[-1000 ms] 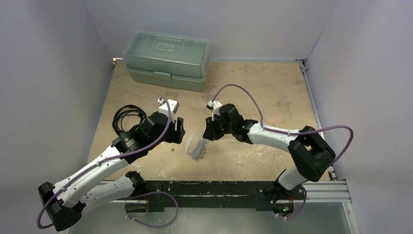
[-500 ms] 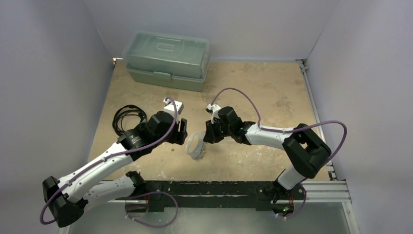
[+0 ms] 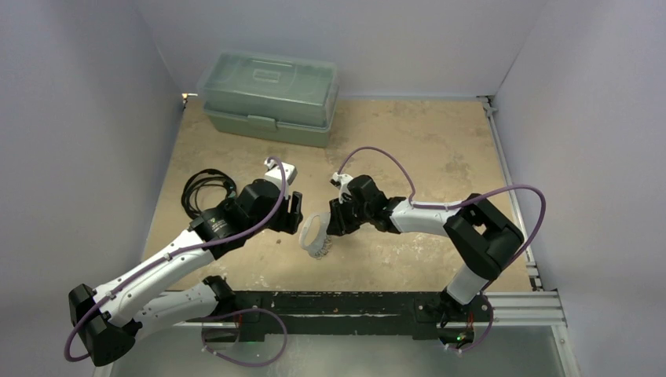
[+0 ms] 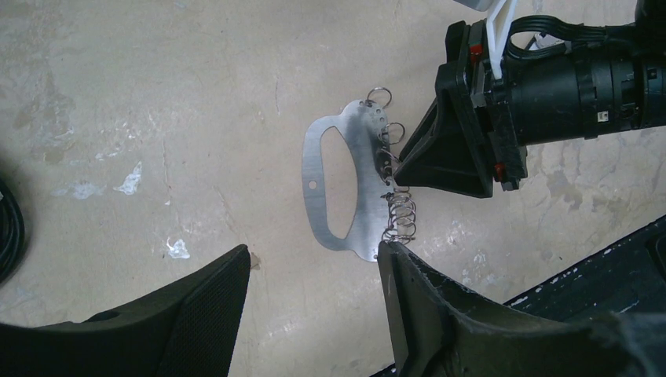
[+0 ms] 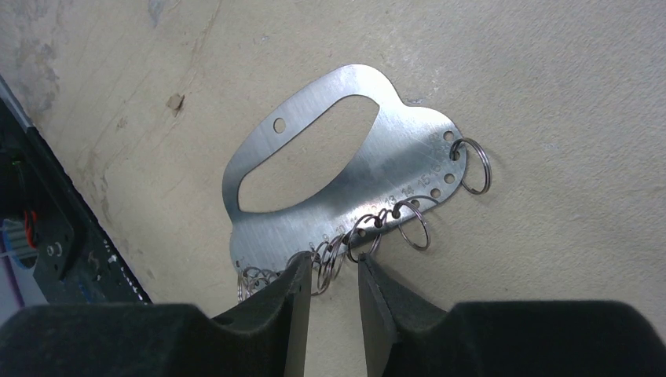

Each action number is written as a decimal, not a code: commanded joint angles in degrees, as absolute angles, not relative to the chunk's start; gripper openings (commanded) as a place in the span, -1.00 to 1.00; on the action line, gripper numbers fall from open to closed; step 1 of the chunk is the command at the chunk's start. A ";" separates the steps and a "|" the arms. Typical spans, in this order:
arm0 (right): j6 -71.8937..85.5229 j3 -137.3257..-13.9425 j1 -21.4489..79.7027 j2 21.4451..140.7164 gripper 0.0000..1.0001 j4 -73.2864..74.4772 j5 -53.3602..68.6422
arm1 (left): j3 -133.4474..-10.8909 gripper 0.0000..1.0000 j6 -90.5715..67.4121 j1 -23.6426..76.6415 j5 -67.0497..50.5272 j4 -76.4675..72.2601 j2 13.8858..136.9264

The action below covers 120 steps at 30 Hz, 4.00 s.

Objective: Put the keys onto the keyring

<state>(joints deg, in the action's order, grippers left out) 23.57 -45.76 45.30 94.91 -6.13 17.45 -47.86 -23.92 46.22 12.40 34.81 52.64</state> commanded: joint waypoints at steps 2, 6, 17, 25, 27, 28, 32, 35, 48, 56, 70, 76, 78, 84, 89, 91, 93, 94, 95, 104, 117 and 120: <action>25.43 -46.68 45.71 95.36 -0.37 -9.06 16.40 | -47.21 0.22 -22.89 46.56 12.04 32.66 51.43; 26.01 -46.75 45.73 95.51 -0.42 -9.53 15.48 | -47.18 0.22 -23.05 46.65 12.23 32.65 51.11; 26.38 -46.61 45.79 95.98 -0.62 -8.79 13.76 | -47.05 0.22 -23.23 46.96 12.64 32.76 50.97; 26.24 -46.31 46.44 95.98 -0.51 -8.15 14.34 | -47.12 0.22 -23.33 46.94 12.74 32.77 51.17; 26.32 -46.21 46.70 95.98 -0.50 -7.98 14.01 | -47.02 0.22 -23.28 46.96 12.84 32.78 51.15; 26.36 -46.07 46.79 95.98 -0.50 -7.87 13.86 | -47.04 0.22 -23.29 47.02 12.83 32.78 51.20; 26.54 -45.71 47.28 95.74 -0.52 -7.98 13.15 | -47.10 0.22 -23.38 47.04 12.91 32.84 51.20; 26.59 -45.41 47.29 95.63 -0.61 -8.19 12.09 | -47.03 0.22 -23.52 47.17 13.00 32.83 51.15; 26.29 -45.40 47.37 95.50 -0.47 -8.09 10.65 | -47.02 0.22 -23.84 47.77 13.62 33.02 51.15; 26.02 -45.44 47.41 95.75 -0.76 -8.61 10.71 | -47.02 0.22 -23.95 47.97 13.88 33.12 51.16; 25.02 -45.54 47.37 93.73 -0.34 -7.98 8.64 | -47.06 0.22 -24.34 48.71 14.75 33.32 51.16; 24.98 -44.38 47.37 92.61 -0.50 -9.60 8.50 | -47.16 0.22 -24.52 49.07 15.09 33.48 51.20; 25.22 -43.98 47.37 91.98 -0.49 -10.29 8.53 | -47.15 0.22 -24.52 49.15 15.19 33.54 51.18; 25.55 -43.60 47.37 90.56 -0.33 -11.48 9.24 | -47.19 0.22 -24.69 49.48 15.67 33.72 51.15; 25.63 -43.33 47.38 90.49 -0.38 -11.77 8.75 | -47.18 0.22 -24.88 49.81 16.07 33.89 51.08; 25.49 -43.33 47.37 90.97 -0.45 -11.42 8.12 | -47.24 0.22 -24.96 49.97 16.24 33.86 51.10; 25.45 -43.09 47.37 91.31 -0.51 -11.43 7.88 | -47.21 0.22 -24.96 50.09 16.41 34.00 51.07; 25.48 -42.95 47.37 91.36 -0.53 -11.41 7.69 | -47.24 0.22 -25.03 50.17 16.50 34.01 51.11; 25.50 -42.86 47.37 91.40 -0.55 -11.28 7.53 | -47.26 0.22 -25.05 50.27 16.52 34.06 51.09; 25.74 -42.58 47.37 92.42 -0.57 -11.00 6.89 | -47.30 0.22 -25.22 50.72 17.05 34.18 51.09; 26.02 -42.28 47.40 93.91 -0.57 -11.70 7.95 | -47.35 0.22 -25.55 51.26 18.06 34.48 50.99; 26.18 -42.19 47.37 93.70 -0.58 -11.81 8.29 | -47.29 0.22 -25.57 51.34 18.18 34.58 51.09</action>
<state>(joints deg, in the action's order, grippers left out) 25.91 -42.70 46.98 93.47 -9.98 8.40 -47.11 -24.73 50.83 16.99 35.33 51.81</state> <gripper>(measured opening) 0.216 0.611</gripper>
